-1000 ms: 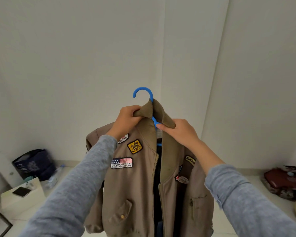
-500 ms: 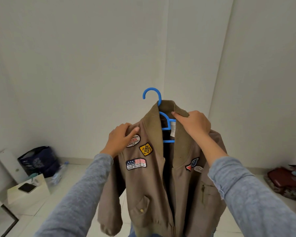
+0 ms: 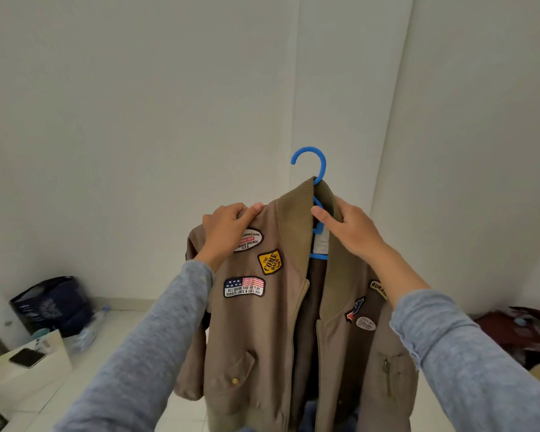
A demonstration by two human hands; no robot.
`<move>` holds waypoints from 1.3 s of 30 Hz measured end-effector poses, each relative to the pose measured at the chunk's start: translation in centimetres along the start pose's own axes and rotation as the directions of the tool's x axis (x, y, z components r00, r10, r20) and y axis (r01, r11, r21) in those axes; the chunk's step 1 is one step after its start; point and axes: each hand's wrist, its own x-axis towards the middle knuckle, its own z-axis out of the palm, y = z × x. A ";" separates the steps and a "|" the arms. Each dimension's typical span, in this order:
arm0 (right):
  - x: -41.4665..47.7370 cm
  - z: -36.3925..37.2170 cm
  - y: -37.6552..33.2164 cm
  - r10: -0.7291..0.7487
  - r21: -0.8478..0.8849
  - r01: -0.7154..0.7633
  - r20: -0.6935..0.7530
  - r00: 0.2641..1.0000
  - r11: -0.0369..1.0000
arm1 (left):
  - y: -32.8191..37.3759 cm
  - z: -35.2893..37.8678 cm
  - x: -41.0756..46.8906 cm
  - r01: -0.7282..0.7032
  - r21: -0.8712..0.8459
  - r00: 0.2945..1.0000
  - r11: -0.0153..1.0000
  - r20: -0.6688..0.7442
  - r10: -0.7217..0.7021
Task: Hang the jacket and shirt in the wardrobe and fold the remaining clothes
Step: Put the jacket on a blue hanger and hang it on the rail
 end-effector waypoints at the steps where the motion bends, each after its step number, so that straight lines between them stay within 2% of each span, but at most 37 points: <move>1: -0.1 0.1 -0.1 -0.008 0.081 0.008 0.008 1.000 0.997 | 0.1 0.2 0.1 -0.021 0.027 1.000 0.999 -0.007 0.021; 3: 0.2 0.1 -0.5 -0.016 0.231 0.025 -0.041 0.999 0.973 | -0.1 0.4 0.0 -0.053 0.058 0.998 0.997 -0.014 0.054; 5: 1.3 -0.2 -1.4 0.026 0.335 0.025 -0.148 0.989 0.942 | -0.5 0.5 -0.3 -0.074 0.075 0.997 0.994 -0.016 0.076; 7: 2.4 -0.5 -2.4 0.064 0.418 0.016 -0.177 0.982 0.908 | -0.7 0.5 -0.5 -0.078 0.086 0.997 0.993 -0.015 0.080; 10: 3.2 0.1 -3.9 0.059 0.446 0.013 -0.147 0.987 0.895 | -1.0 0.2 -0.7 -0.070 0.070 0.997 0.995 -0.014 0.071; 13: 3.5 1.1 -5.2 0.087 0.537 0.026 -0.184 0.979 0.843 | -1.6 -0.3 -1.1 -0.056 0.000 0.998 0.998 -0.006 0.056; 17: 3.7 2.2 -6.0 0.075 0.525 0.038 -0.192 0.979 0.850 | -3.4 -1.4 -2.0 -0.028 -0.130 0.999 0.991 0.042 0.034; 19: 3.7 2.6 -6.0 0.133 0.565 0.027 -0.240 0.962 0.825 | -5.2 -2.0 -2.8 -0.027 -0.131 0.999 0.991 0.024 0.031; 20: 3.7 2.8 -6.0 0.182 0.606 0.016 -0.265 0.947 0.795 | -6.6 -2.1 -3.4 0.008 -0.143 1.000 0.990 0.020 -0.005; 22: 3.8 2.6 -5.7 0.268 0.679 0.001 -0.291 0.918 0.734 | -9.3 -2.0 -4.7 0.183 -0.198 0.981 0.963 0.106 -0.164; 24: 3.8 2.3 -5.5 0.300 0.703 -0.020 -0.278 0.913 0.711 | -11.5 -1.3 -5.9 0.292 -0.154 0.947 0.944 0.181 -0.264; 30: 3.6 1.0 -4.2 0.234 0.612 0.000 -0.302 0.924 0.791 | -11.7 -1.2 -5.1 0.253 -0.061 0.966 0.966 -0.029 -0.255; 39: 3.2 -0.9 -2.4 0.226 0.618 0.008 -0.298 0.927 0.786 | -12.2 -1.5 -3.0 0.275 -0.068 0.952 0.959 -0.120 -0.281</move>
